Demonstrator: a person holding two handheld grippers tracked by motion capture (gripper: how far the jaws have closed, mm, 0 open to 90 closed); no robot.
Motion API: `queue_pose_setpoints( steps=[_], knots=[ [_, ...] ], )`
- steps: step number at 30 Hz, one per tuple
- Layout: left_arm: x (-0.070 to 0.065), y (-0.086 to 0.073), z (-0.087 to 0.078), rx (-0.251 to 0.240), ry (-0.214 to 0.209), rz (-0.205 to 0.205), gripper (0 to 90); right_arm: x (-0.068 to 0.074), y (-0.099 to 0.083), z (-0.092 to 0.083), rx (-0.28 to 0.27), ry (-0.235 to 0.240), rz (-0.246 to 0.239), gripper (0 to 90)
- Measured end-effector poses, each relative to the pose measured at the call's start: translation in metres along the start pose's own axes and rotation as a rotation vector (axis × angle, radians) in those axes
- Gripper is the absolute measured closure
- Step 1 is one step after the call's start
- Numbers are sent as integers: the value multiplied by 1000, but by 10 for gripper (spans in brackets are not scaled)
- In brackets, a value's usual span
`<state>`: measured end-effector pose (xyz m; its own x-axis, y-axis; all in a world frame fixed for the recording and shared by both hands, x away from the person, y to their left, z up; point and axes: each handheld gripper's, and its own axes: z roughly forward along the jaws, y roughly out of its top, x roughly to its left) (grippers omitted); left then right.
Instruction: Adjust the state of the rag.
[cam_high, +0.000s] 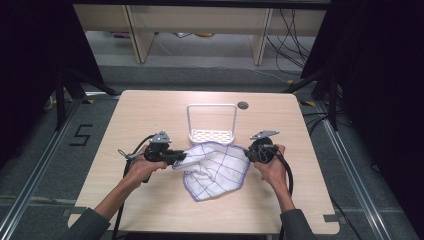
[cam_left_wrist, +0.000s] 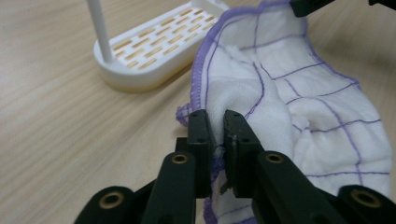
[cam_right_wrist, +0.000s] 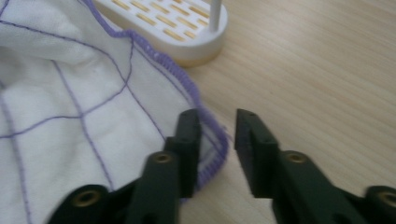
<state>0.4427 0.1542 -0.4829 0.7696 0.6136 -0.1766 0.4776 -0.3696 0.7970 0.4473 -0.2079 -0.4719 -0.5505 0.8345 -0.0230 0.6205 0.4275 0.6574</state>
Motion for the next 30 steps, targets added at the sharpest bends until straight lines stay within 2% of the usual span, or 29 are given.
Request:
queue_pose_setpoints(
  steps=[2,4,5,6,9,11,13,15,16,19,20,21,22,23,24,26,28,29,30],
  knots=[
    [6,-4,0,5,5,-25,724,3,-1,1,10,-41,-15,593],
    [11,-5,-5,-7,10,-64,602,9,0,-7,7,-50,-5,555],
    [12,-6,-7,-13,3,-75,594,11,-1,-13,-6,-51,-39,547],
    [13,-6,-10,-16,9,-82,575,14,-1,-19,-5,-41,-26,546],
    [12,-11,-21,-19,28,-107,464,24,-9,-34,-42,-4,-44,545],
    [11,-15,-30,-28,36,-125,424,33,-17,-42,-28,39,-39,543],
    [9,-21,-38,-32,17,-135,409,39,-24,-45,-28,67,-41,544],
    [4,-27,-43,-31,24,-134,393,45,-32,-46,-31,69,-43,544],
    [1,-34,-47,-22,1,-141,388,46,-34,-49,-12,83,-45,544],
    [-6,-43,-47,-17,-9,-141,383,54,-43,-53,-5,110,-37,543],
    [-8,-46,-46,-4,-9,-136,382,57,-45,-52,-21,111,-38,542],
    [-11,-49,-42,-6,-3,-134,383,61,-46,-54,-14,121,-24,535],
    [-13,-50,-37,11,-16,-133,384,62,-48,-54,-15,127,-39,535],
    [-14,-51,-31,13,-12,-122,387,68,-51,-53,-31,139,-29,532],
    [-14,-51,-26,31,-11,-106,389,73,-52,-55,-6,159,-36,531],
    [-13,-50,-16,31,-5,-103,409,83,-55,-51,-22,177,-75,528],
    [-13,-48,-11,24,-6,-81,466,92,-55,-49,-5,196,-95,527],
    [-13,-47,-9,19,-15,-63,535,97,-54,-46,-22,208,-105,527],
    [-14,-45,-9,16,-18,-42,606,101,-52,-45,-13,211,-112,526]
  ],
)
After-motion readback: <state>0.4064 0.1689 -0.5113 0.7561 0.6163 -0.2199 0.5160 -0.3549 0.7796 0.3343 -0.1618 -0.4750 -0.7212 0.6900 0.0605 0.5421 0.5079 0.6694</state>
